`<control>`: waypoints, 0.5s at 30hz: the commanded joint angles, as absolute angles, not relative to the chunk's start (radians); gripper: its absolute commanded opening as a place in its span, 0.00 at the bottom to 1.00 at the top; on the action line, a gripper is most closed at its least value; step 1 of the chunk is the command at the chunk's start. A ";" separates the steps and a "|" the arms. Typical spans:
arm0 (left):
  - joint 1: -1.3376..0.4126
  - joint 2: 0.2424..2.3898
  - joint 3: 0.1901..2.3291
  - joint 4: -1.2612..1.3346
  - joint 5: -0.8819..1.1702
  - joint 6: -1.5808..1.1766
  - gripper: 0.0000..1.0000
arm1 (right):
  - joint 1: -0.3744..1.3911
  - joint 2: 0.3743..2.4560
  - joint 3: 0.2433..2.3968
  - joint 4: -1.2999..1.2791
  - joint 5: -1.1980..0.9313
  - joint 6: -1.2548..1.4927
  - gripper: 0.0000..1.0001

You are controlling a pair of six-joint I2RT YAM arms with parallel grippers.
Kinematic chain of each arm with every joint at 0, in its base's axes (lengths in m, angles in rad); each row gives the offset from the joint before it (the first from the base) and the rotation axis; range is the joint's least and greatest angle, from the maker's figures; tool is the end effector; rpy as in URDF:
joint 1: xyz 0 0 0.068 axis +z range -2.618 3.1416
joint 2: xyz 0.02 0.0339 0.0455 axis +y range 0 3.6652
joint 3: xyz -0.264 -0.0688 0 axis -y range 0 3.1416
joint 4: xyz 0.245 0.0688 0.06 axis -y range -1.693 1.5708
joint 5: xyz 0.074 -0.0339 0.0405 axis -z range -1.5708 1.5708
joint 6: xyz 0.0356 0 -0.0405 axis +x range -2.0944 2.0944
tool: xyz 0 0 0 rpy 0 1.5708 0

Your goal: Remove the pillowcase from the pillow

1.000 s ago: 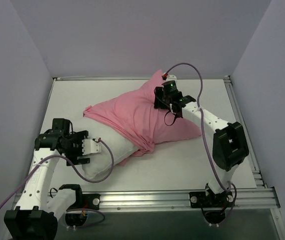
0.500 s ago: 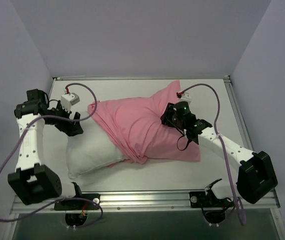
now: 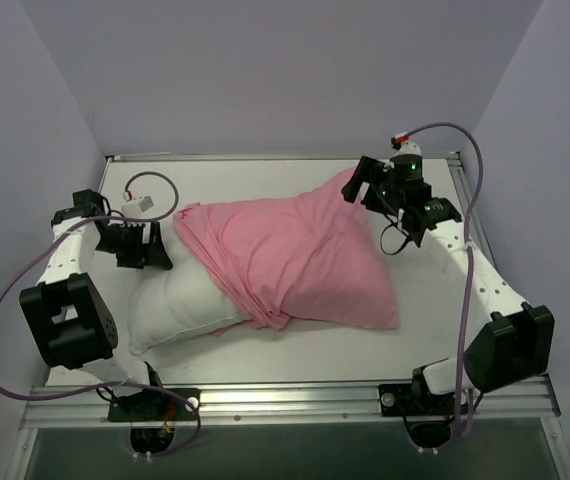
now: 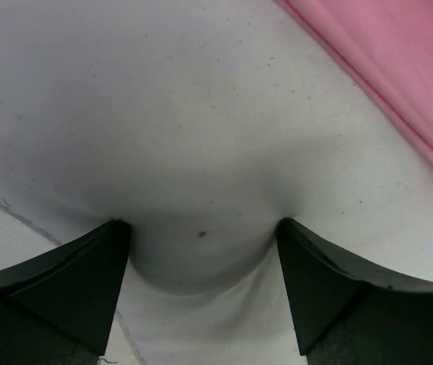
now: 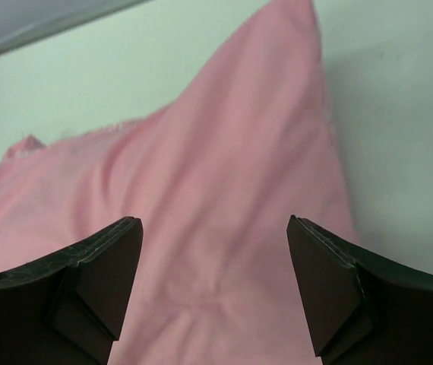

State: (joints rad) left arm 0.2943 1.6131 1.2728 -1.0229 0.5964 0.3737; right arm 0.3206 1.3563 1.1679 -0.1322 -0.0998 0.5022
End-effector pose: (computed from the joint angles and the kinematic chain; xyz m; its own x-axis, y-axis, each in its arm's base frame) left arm 0.2962 0.0689 0.2508 -0.9190 0.0371 -0.3925 0.2216 0.8720 -0.4364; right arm 0.3022 0.1041 0.3500 -0.4563 0.3532 -0.8167 -0.2095 0.8494 0.4843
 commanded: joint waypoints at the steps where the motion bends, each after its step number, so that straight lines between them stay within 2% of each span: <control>1: 0.259 1.614 1.227 -0.970 0.580 0.390 0.81 | 0.269 1.478 1.299 -0.163 -0.127 0.428 0.79; 4: 0.258 1.608 1.229 -0.965 0.629 0.406 0.55 | 0.261 1.612 1.426 -0.155 -0.120 0.417 0.79; 5: 0.258 1.608 1.233 -0.971 0.643 0.413 0.37 | 0.262 1.671 1.487 -0.155 -0.115 0.417 0.78; 8: 0.258 1.598 1.238 -0.980 0.675 0.425 0.02 | 0.290 1.741 1.575 -0.189 -0.083 0.405 0.74; 11: 0.259 1.568 1.227 -0.960 0.686 0.425 0.02 | 0.388 1.712 1.614 -0.172 0.022 0.333 0.73; 15: 0.261 1.496 1.206 -0.919 0.678 0.399 0.02 | 0.662 1.674 1.637 -0.152 0.144 0.236 0.72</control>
